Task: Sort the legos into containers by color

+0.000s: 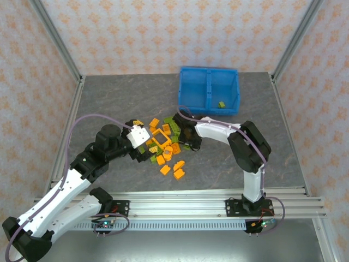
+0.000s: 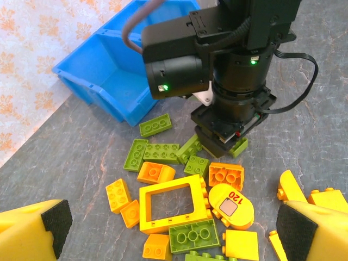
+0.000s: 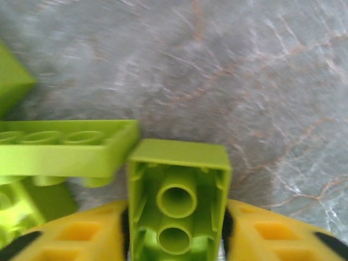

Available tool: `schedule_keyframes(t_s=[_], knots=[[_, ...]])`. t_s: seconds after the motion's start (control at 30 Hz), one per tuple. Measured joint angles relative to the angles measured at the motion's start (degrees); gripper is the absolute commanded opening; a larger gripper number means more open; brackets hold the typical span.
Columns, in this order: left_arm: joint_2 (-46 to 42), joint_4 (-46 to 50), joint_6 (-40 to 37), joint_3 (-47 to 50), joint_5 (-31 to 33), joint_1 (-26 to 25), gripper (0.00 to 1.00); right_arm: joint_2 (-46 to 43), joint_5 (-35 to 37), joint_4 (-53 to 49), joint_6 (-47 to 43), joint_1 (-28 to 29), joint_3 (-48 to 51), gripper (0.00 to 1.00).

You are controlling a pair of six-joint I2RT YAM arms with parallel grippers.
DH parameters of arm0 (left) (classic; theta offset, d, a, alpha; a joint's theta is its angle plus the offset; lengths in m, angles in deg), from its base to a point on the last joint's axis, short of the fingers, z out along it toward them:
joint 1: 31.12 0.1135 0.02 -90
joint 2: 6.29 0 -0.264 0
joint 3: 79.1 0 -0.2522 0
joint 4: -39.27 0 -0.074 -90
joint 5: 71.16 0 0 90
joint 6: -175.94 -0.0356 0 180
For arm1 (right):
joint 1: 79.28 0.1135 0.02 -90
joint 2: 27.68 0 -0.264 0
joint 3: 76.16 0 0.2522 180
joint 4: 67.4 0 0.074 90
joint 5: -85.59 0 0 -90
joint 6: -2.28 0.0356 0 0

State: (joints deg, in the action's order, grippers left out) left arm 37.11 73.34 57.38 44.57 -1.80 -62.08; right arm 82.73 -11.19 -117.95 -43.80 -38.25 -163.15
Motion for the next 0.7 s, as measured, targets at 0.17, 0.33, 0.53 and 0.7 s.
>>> schedule_keyframes(t_s=[0.17, 0.33, 0.53, 0.7], knots=[[0.0, 0.0, 0.0, 0.0, -0.2, 0.0, 1.00, -2.9, 1.1, 0.0, 0.2, -0.8, 2.4, 0.30], [0.0, 0.0, 0.0, 0.0, -0.3, 0.0, 1.00, -7.8, 3.1, -1.9, -0.2, -2.6, 4.5, 0.27], [-0.2, 0.0, 0.0, 0.0, -0.5, 0.0, 1.00, -18.8, 9.1, -5.0, -4.4, -5.2, 1.7, 0.27], [-1.4, 0.0, 0.0, 0.1, -0.5, 0.1, 1.00, -21.2, 16.5, -4.9, -13.2, -9.9, -7.9, 0.28]])
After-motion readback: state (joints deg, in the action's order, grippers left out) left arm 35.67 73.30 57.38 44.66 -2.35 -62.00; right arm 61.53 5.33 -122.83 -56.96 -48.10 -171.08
